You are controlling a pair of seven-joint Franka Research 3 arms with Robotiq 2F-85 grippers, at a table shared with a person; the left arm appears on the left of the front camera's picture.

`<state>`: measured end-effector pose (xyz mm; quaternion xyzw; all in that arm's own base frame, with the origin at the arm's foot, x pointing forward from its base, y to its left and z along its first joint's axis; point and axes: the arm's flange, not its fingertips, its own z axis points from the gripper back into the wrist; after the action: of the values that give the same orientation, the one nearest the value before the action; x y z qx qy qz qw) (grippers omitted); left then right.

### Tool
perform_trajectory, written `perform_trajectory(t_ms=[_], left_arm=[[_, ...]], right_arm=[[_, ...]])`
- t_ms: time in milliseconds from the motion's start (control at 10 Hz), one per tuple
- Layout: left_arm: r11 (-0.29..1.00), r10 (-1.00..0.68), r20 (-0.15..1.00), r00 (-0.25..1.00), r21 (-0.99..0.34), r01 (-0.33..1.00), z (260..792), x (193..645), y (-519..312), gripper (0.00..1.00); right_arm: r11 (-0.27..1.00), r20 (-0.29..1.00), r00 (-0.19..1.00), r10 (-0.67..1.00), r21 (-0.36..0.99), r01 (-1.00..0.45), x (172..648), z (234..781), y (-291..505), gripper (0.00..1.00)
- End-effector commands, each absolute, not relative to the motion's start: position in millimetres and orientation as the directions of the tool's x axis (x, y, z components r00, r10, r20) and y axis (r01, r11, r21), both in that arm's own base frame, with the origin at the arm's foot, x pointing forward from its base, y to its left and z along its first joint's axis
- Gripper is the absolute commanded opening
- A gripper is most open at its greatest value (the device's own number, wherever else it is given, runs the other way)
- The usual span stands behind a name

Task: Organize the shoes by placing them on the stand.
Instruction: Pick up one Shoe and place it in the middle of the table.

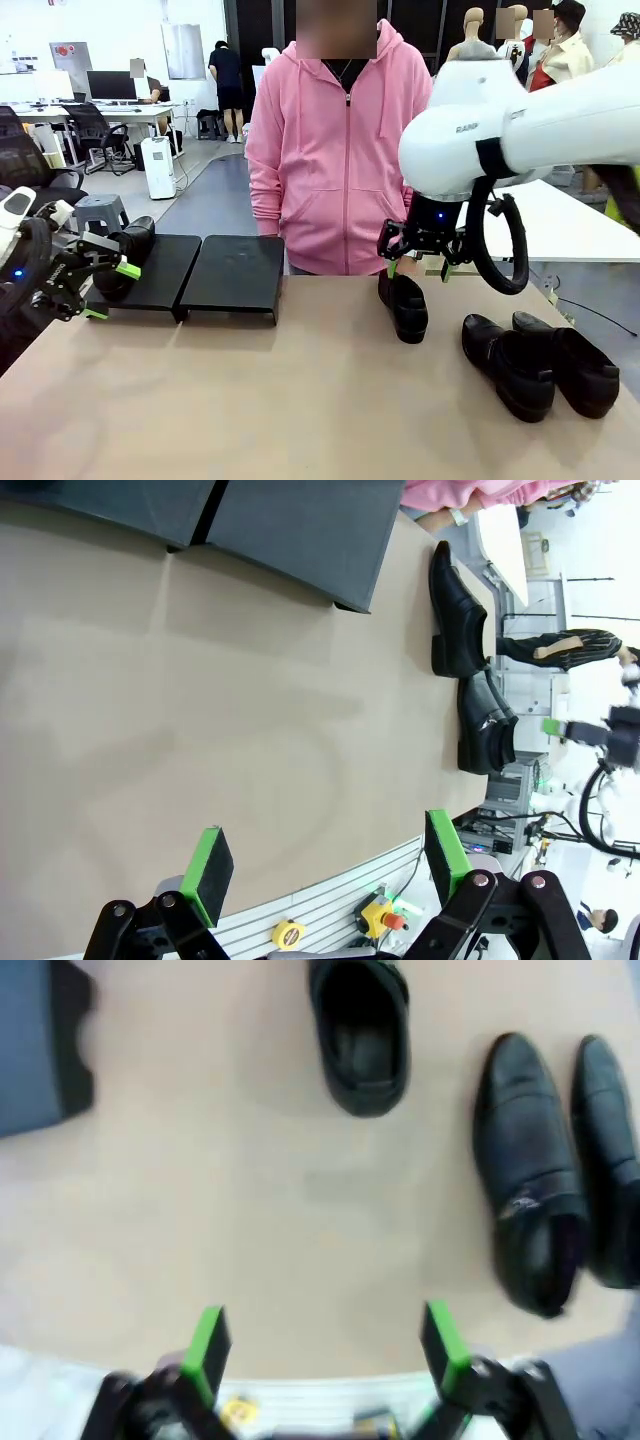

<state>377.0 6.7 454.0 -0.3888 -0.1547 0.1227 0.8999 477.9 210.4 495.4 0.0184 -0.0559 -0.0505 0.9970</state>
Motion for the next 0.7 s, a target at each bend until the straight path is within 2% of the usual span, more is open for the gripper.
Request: perform_trajectory(t_ms=[0,200,400,600], left_arm=[[0.658,0.344,0.181,0.921,-0.746,-0.099,454.5,376.8,8.3,1.0],[0.658,0.344,0.181,0.921,-0.746,-0.099,454.5,376.8,8.3,1.0],[0.658,0.344,0.181,0.921,-0.746,-0.099,454.5,376.8,8.3,1.0],[0.658,0.344,0.181,0.921,-0.746,-0.099,454.5,376.8,8.3,1.0]], right_arm=[[0.996,0.012,0.997,-0.082,-0.036,0.082,582.9,488.6,237.0,1.0],[0.998,-0.065,0.997,-0.042,-0.047,0.039,638.3,457.3,243.1,1.0],[0.999,-0.151,0.988,-0.038,-0.005,0.038,658.4,427.3,250.5,1.0],[0.998,-0.187,0.98,-0.062,-0.02,0.06,670.2,393.7,257.0,1.0]])
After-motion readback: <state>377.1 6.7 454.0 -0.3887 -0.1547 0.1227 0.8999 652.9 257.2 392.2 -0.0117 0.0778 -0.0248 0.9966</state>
